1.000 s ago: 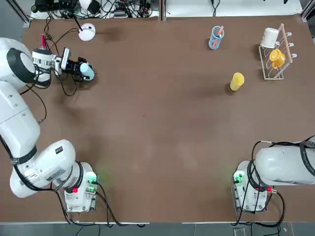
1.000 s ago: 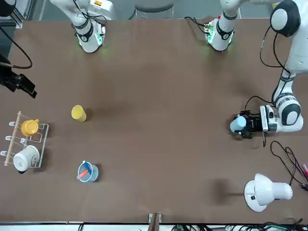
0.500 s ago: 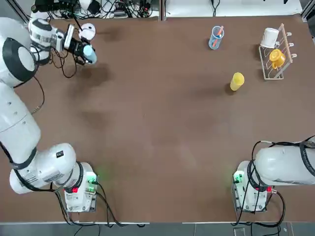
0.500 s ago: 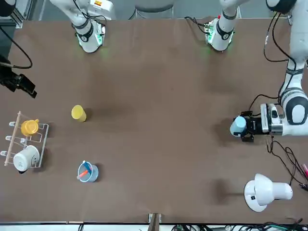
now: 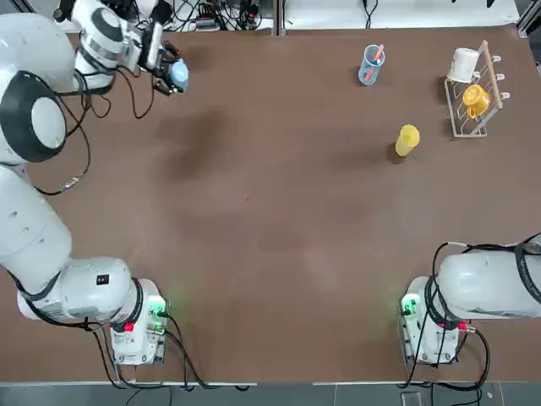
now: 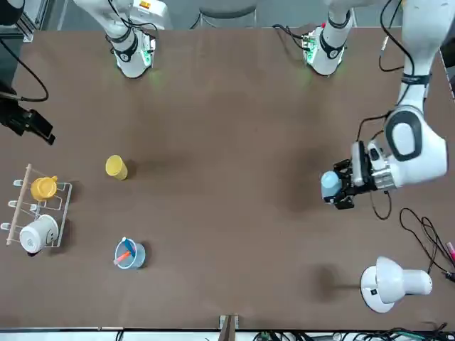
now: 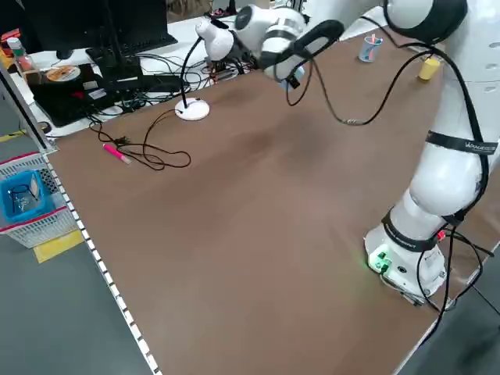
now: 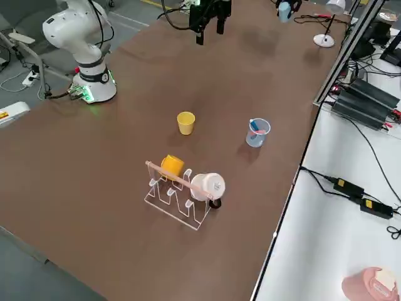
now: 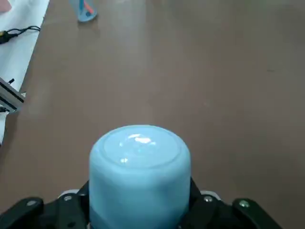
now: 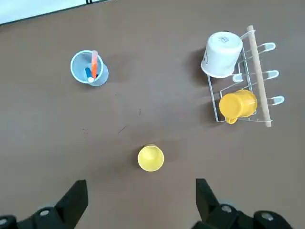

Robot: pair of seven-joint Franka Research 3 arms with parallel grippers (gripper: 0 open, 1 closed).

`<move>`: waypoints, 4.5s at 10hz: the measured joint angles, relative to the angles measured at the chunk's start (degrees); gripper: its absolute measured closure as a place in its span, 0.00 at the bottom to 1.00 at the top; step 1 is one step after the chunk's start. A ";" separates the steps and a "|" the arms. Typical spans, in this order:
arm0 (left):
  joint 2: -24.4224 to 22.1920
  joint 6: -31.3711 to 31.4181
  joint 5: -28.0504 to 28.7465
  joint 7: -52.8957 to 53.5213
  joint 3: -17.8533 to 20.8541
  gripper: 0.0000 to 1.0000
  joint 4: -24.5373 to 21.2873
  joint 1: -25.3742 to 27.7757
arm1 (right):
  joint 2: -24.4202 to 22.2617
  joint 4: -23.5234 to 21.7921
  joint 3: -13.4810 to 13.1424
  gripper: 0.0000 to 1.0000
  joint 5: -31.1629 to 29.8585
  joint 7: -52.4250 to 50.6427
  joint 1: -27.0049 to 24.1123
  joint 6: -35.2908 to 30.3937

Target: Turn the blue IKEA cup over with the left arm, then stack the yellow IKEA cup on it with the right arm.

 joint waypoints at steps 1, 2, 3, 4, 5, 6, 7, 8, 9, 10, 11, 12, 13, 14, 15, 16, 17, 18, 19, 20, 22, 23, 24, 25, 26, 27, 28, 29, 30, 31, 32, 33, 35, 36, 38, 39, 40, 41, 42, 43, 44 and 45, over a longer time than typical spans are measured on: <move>-0.80 5.11 0.18 -0.33 0.01 0.31 -0.89 -3.43 | 0.00 -0.06 0.00 0.00 0.00 0.00 0.01 0.00; -1.33 9.34 0.98 -1.65 0.04 0.31 -1.07 -6.25 | 0.00 -0.10 0.00 0.00 0.00 0.00 0.01 0.00; -1.85 12.57 3.03 -4.53 0.07 0.31 -1.09 -8.88 | 0.00 -0.13 0.00 0.00 0.00 0.00 0.02 0.00; -2.23 14.91 6.54 -9.08 0.11 0.32 -1.10 -11.41 | 0.00 -0.17 0.00 0.00 0.00 0.00 0.03 0.00; -2.40 16.22 13.14 -15.69 0.12 0.33 -0.97 -13.38 | 0.00 -0.18 0.00 0.00 0.00 0.00 0.03 0.00; -2.58 16.68 21.97 -24.66 0.07 0.33 -0.33 -14.77 | 0.00 -0.20 0.00 0.00 0.00 0.00 0.03 0.00; -3.00 16.61 29.35 -32.89 -0.06 0.33 0.62 -15.57 | 0.00 -0.21 0.00 0.00 0.00 0.00 0.03 0.00; -3.80 15.93 33.78 -37.64 -0.14 0.33 1.12 -16.62 | 0.01 -0.22 -0.01 0.00 0.00 0.00 0.03 0.01; -4.48 15.05 37.95 -41.82 -0.16 0.33 1.57 -18.45 | 0.00 -0.22 -0.01 0.00 0.00 0.00 0.03 0.06; -4.81 13.63 43.88 -47.46 -0.24 0.33 2.62 -20.33 | 0.00 -0.22 -0.01 0.00 0.00 0.00 0.03 0.11; -4.82 12.17 50.31 -53.52 -0.33 0.33 3.55 -22.58 | 0.00 -0.23 -0.01 0.00 0.00 0.00 0.03 0.13; -4.50 10.78 56.47 -58.91 -0.39 0.33 4.00 -25.17 | 0.00 -0.23 -0.01 0.00 0.00 0.00 0.04 0.15; -3.31 8.40 63.21 -63.99 -0.43 0.33 5.17 -28.32 | 0.00 -0.23 0.00 0.00 0.00 0.00 0.04 0.17; -0.79 4.39 70.59 -69.47 -0.46 0.33 8.04 -31.68 | 0.00 -0.25 0.00 0.00 0.00 0.00 0.04 0.19; 2.53 -0.27 76.50 -74.44 -0.49 0.33 11.85 -34.81 | 0.00 -0.26 0.00 0.00 0.00 0.00 0.05 0.19; 5.71 -3.79 80.63 -77.97 -0.45 0.33 14.60 -37.62 | 0.00 -0.26 -0.01 0.00 0.00 0.00 0.05 0.19; 8.89 -6.38 84.51 -81.26 -0.35 0.33 16.42 -40.25 | 0.00 -0.27 -0.01 0.00 0.00 0.00 0.05 0.19; 12.36 -9.29 88.47 -83.95 -0.31 0.33 18.81 -42.47 | 0.00 -0.29 -0.01 0.00 0.00 0.00 0.05 0.19; 16.33 -12.70 91.07 -86.00 -0.24 0.33 22.17 -44.55 | 0.00 -0.31 -0.01 0.00 0.00 0.00 0.06 0.19; 20.45 -16.22 92.12 -87.61 0.27 0.33 26.22 -47.05 | 0.00 -0.33 -0.01 0.00 0.00 0.00 0.06 0.16; 26.42 -22.24 92.66 -89.52 5.57 0.33 32.63 -54.65 | 0.01 -0.43 -0.04 0.00 0.00 0.00 0.06 0.12; 27.70 -24.10 92.67 -91.15 8.76 0.33 33.80 -58.72 | 0.01 -0.56 -0.06 0.00 0.00 0.00 0.06 0.12; 28.71 -26.06 92.67 -93.59 10.46 0.33 34.07 -61.71 | 0.02 -0.68 -0.07 0.00 0.00 0.00 0.06 0.12; 29.85 -28.30 92.67 -96.62 11.12 0.33 34.28 -63.69 | 0.03 -0.89 -0.08 0.00 0.00 0.00 0.06 0.12; 30.99 -30.62 92.67 -100.01 11.36 0.33 34.75 -64.99 | 0.04 -1.09 -0.10 0.00 0.00 0.00 0.05 0.12; 31.89 -32.30 92.70 -102.35 11.49 0.33 35.01 -65.78 | 0.05 -1.25 -0.14 0.00 0.00 0.00 0.05 0.12; 32.91 -33.20 92.79 -103.53 12.02 0.33 35.21 -66.83 | 0.08 -1.51 -0.19 0.00 0.00 0.00 0.04 0.13; 34.11 -33.50 92.87 -103.80 13.43 0.33 35.33 -68.39 | 0.09 -1.99 -0.23 0.00 0.00 0.00 0.03 0.27; 35.51 -33.63 93.04 -103.83 15.12 0.33 35.50 -70.15 | 0.12 -2.52 -0.26 0.00 0.00 0.00 -0.06 0.57; 36.78 -33.78 93.69 -103.90 16.15 0.33 35.74 -71.41 | 0.16 -3.08 -0.36 0.00 0.00 0.00 -0.24 1.10; 38.13 -33.90 94.68 -103.99 16.81 0.33 36.46 -72.20 | 0.17 -4.07 -0.40 0.00 0.07 0.00 -0.36 2.12; 39.58 -34.07 95.42 -103.99 17.93 0.33 37.60 -72.85 | 0.19 -5.60 -0.42 0.00 0.19 0.00 -0.47 3.61; 41.55 -34.30 95.65 -103.99 19.16 0.33 38.98 -73.62 | -0.08 -9.56 -0.43 0.00 0.33 -0.76 -1.19 7.16; 42.28 -34.31 95.68 -103.99 19.19 0.33 39.22 -73.83 | -0.40 -11.12 -0.46 0.00 0.35 -1.22 -1.51 8.10; 43.85 -34.31 95.69 -104.01 19.26 0.31 40.27 -74.46 | -0.80 -11.83 -0.44 0.00 0.41 -1.54 -1.55 8.29; 44.31 -34.31 95.69 -104.01 19.30 0.27 40.89 -74.65 | -0.83 -11.94 -0.45 0.00 0.42 -1.60 -1.56 8.35; 44.55 -34.31 95.70 -104.01 19.34 0.25 41.20 -74.74 | -0.93 -12.84 -0.48 0.00 0.45 -1.65 -1.59 9.69; 44.59 -34.31 95.70 -104.01 19.36 0.23 41.22 -74.76 | -1.30 -15.14 -0.50 0.00 0.46 -1.71 -1.61 12.62; 44.63 -34.31 95.70 -104.01 19.38 0.20 41.23 -74.76 | -2.27 -18.68 -0.51 0.00 0.46 -1.73 -1.62 16.22; 44.68 -34.26 95.70 -104.01 19.39 0.18 41.23 -74.76 | -3.71 -22.89 -0.52 0.00 0.46 -1.93 -1.62 19.71; 44.73 -34.08 95.70 -104.01 19.39 0.15 41.24 -74.77 | -5.31 -27.25 -0.52 0.00 0.46 -2.98 -1.63 22.75; 44.78 -33.86 95.70 -104.01 19.39 0.13 41.27 -74.78 | -6.52 -31.30 -0.53 0.00 0.46 -4.16 -1.65 25.82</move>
